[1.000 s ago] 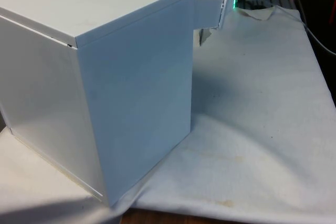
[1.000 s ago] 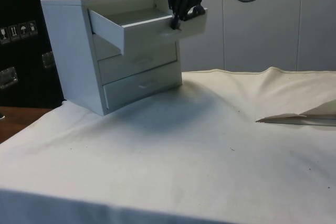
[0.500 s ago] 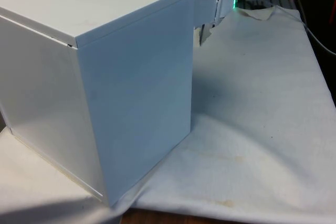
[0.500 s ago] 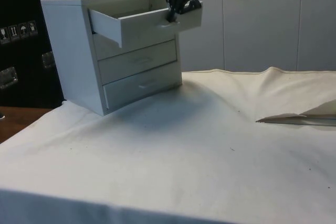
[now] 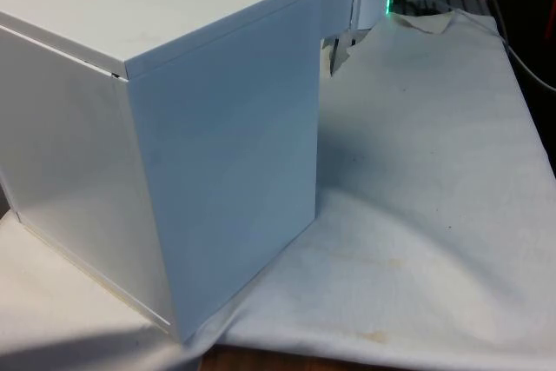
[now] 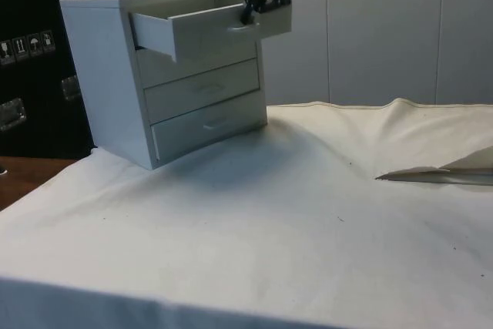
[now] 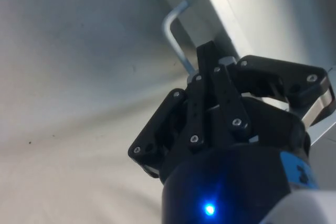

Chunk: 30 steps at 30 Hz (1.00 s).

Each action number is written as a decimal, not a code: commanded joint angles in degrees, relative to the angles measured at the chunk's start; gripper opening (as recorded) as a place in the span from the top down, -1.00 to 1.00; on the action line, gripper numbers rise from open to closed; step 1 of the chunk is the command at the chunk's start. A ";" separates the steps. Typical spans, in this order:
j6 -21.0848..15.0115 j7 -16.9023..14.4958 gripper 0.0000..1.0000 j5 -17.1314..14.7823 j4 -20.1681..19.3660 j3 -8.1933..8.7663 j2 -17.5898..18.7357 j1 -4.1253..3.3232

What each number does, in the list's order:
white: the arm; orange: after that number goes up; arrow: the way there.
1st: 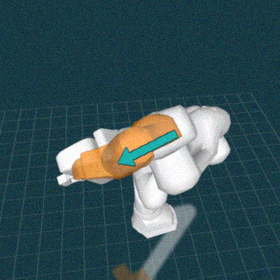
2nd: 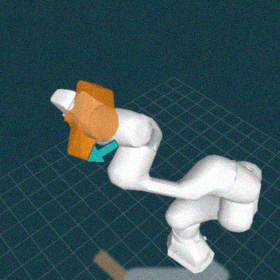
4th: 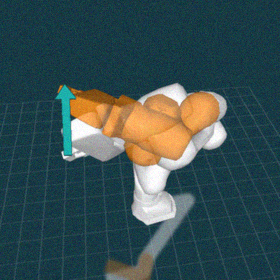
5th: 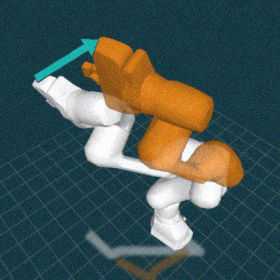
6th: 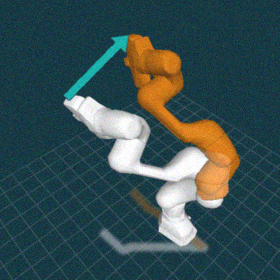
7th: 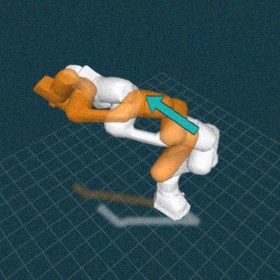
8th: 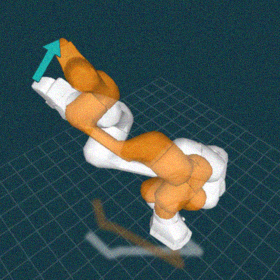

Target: Open the drawer, then close it.

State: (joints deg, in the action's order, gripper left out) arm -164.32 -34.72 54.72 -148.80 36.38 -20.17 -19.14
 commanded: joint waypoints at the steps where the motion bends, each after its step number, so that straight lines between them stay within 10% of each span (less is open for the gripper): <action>1: -0.17 0.00 1.00 0.00 0.11 0.06 0.06 0.00; 30: -6.42 0.00 1.00 0.00 5.96 1.60 6.99 0.00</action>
State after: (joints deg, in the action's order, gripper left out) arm -170.74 -34.72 54.72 -142.84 37.99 -13.18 -19.14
